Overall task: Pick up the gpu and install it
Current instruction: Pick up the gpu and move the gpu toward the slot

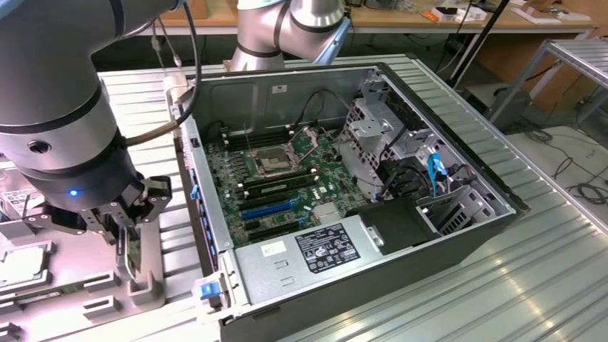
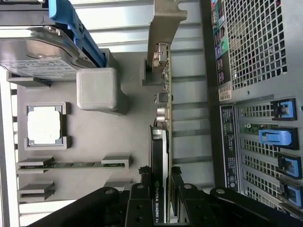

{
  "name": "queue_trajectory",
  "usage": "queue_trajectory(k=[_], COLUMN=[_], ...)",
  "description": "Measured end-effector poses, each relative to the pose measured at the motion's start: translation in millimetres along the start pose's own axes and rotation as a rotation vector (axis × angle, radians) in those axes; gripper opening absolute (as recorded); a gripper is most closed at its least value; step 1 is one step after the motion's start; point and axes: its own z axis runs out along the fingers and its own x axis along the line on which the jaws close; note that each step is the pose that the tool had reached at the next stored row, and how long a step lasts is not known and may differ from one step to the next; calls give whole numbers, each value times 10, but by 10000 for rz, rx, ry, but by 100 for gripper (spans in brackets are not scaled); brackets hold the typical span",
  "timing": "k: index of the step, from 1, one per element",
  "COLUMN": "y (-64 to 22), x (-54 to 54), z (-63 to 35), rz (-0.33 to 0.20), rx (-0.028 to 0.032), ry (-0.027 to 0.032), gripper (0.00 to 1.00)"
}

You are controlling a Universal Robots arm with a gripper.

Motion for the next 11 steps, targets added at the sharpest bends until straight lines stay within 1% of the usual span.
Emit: queue_trajectory(k=[2,11], y=[3,3], x=[-1,-1], z=[-34,-49], rz=[0,0], rx=[1,3], ry=[1,3], gripper=[27,27])
